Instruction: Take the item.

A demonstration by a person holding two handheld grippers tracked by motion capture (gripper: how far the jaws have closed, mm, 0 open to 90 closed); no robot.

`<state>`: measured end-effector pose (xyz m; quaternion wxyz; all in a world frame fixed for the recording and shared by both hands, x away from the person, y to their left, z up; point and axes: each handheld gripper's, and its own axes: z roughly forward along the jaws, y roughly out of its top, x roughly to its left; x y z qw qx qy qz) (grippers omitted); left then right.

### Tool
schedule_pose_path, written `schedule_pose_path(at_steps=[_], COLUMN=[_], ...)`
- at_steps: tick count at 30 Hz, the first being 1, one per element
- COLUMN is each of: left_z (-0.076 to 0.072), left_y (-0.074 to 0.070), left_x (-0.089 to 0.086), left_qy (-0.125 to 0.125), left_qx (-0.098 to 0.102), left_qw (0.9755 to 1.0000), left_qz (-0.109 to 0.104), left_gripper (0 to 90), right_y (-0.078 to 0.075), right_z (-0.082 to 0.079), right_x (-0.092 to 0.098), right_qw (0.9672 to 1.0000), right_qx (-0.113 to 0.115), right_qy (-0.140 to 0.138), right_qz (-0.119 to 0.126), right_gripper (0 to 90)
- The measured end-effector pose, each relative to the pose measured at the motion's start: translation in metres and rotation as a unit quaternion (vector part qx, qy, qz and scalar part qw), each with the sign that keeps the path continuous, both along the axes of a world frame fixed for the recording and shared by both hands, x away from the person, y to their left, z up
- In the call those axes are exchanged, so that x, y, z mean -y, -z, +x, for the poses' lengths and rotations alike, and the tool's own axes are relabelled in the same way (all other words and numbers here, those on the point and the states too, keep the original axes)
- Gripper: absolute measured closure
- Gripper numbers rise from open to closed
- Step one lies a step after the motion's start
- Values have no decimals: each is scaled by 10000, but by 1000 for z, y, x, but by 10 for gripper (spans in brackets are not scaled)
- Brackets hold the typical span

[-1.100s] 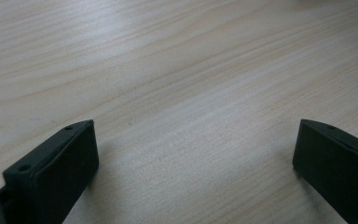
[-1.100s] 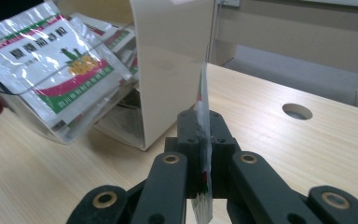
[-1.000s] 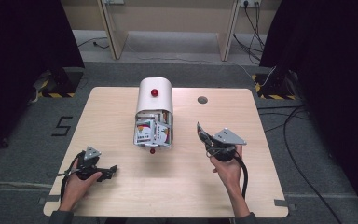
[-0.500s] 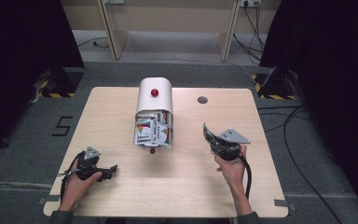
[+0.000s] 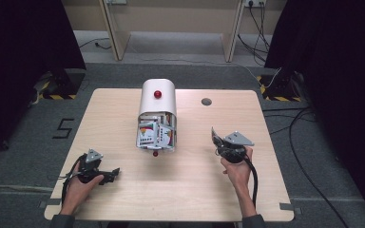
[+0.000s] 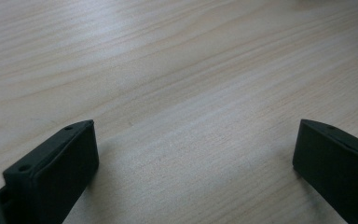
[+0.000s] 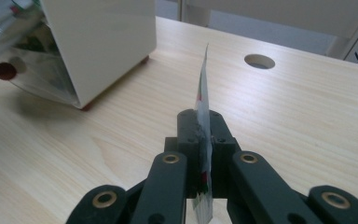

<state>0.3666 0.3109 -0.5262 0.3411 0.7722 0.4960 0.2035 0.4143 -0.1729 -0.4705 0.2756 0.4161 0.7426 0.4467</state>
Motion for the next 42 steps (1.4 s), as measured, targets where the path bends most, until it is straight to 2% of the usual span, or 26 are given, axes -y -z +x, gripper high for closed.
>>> schedule_pose_path(at_steps=[12,17,24,37,42], left_z=[0,0,0,0,0], left_y=[0,0,0,0,0], left_x=[0,0,0,0,0], left_qy=[0,0,0,3,0], left_qx=[0,-1,-1,-3,-3], left_qw=[10000,10000,10000,10000,10000], left_qz=[0,-1,0,4,0], left_gripper=[0,0,0,0,0], right_y=[14,18,29,34,35], right_z=[8,10,13,13,13], right_x=[2,2,-2,-9,-9], right_qw=[9996,9991,9983,9980,9980], right_qx=[-178,-207,-353,-463,-569], right_qy=[112,167,135,41,-4], right_qz=[-168,-331,-436,-424,-285], right_gripper=[873,872,867,815,757])
